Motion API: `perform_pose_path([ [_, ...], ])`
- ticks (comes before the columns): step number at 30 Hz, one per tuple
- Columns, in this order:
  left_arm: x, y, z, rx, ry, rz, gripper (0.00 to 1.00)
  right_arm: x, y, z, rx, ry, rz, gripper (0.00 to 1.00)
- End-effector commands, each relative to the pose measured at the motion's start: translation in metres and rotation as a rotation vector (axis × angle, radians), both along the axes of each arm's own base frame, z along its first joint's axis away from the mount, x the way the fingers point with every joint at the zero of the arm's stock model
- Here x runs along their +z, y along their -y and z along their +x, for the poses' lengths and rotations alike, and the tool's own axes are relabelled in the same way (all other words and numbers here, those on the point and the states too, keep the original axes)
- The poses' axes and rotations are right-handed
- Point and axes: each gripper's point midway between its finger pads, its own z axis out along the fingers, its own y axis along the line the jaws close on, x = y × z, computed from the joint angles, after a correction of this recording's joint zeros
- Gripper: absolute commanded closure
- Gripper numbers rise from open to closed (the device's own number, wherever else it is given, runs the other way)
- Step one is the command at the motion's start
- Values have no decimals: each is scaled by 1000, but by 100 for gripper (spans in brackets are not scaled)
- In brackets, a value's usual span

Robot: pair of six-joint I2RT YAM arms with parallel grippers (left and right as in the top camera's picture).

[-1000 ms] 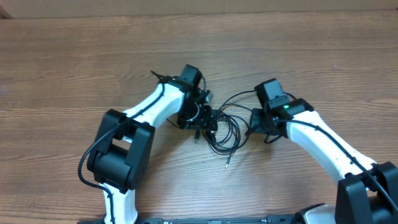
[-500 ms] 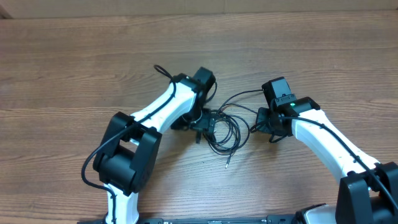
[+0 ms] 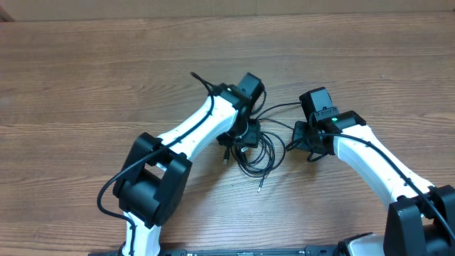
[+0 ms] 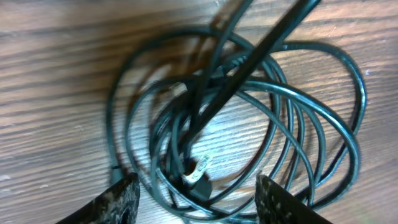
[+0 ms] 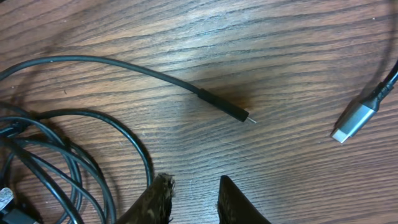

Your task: Untangle cables

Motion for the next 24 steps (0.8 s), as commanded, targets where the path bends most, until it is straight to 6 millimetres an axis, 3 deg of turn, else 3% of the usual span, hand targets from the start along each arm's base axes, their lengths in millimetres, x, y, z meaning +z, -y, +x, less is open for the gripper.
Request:
perform_pose_path([
  [1, -18, -1, -12, 39, -23, 25, 44, -2, 7, 0, -18, -2, -21, 76],
  [6, -41, -9, -10, 73, 35, 61, 56, -2, 7, -1, -17, -4, -22, 75],
  [7, -43, -9, -9, 73, 41, 56, 64, -2, 7, -1, -17, -6, -22, 75],
  [9, -45, -10, -9, 75, 42, 49, 96, -3, 7, -2, -17, -9, -23, 75],
  [13, -34, -6, -1, 22, 50, 9, 96, -3, 5, -5, -9, -22, -13, 75],
  [15, -18, -5, 7, 3, 58, -10, 96, -4, -9, -9, 47, -45, 58, 71],
  [17, 6, -5, 19, -17, 85, -28, 96, 0, -38, -17, 176, -74, 211, 60],
  [20, 54, -2, 38, -63, 162, -66, 96, 16, -80, -33, 349, -98, 451, 20],
  [22, 89, 2, 48, -93, 228, -98, 96, 24, -92, -38, 409, -98, 530, 14],
  [24, 130, 8, 57, -131, 320, -139, 96, 23, -91, -38, 408, -96, 524, 11],
])
